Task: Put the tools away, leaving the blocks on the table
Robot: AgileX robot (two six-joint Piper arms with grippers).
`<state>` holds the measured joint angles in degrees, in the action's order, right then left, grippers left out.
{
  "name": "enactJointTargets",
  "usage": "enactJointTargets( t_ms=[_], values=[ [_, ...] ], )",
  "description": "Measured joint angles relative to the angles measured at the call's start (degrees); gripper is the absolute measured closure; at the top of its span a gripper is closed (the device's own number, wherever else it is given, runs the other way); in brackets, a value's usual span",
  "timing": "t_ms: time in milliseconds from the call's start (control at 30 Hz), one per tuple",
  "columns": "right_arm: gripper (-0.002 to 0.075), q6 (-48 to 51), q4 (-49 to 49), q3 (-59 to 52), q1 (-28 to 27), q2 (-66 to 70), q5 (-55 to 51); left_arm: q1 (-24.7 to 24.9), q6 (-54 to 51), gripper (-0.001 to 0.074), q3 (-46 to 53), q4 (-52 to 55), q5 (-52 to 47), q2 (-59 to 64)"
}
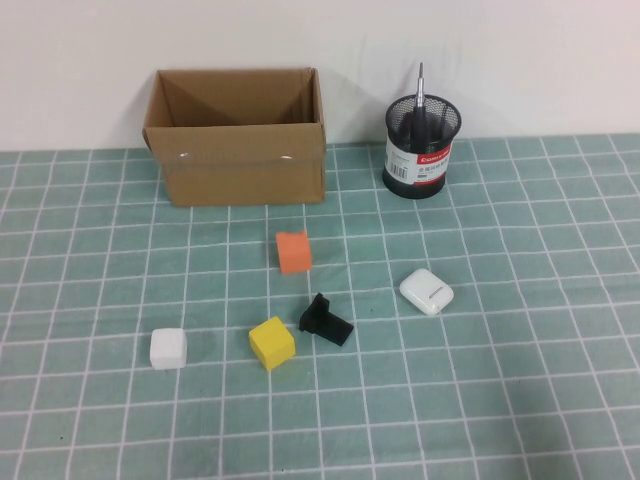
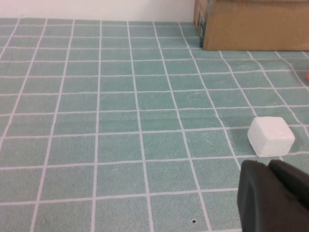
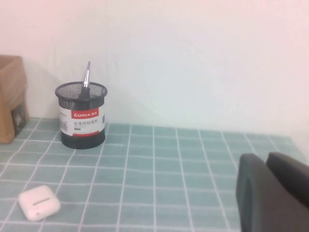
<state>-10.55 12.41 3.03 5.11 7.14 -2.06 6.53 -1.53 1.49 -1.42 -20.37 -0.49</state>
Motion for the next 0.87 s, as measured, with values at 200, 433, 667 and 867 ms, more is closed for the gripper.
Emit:
enactJointTargets(
  t_ms=[200, 433, 667, 867],
  values=[
    [0.0735, -1.0, -1.9, -4.4, -0.8, -7.3, -3.0, 0.0, 0.0, 0.0734, 0.0, 0.0, 0.0, 0.0],
    [0.0736, -1.3, -2.0, -4.5, -1.4, -7.7, -9.4, 0.0, 0.0, 0.0734, 0.0, 0.0, 0.0, 0.0],
    [0.0736, -2.4, -2.0, -4.6, -1.4, -7.8, -19.2, 0.0, 0.0, 0.0734, 0.0, 0.0, 0.0, 0.0],
    [0.0736, -2.7, -2.0, -4.6, -1.4, -7.8, -19.4, 0.0, 0.0, 0.0734, 0.0, 0.0, 0.0, 0.0]
  ],
)
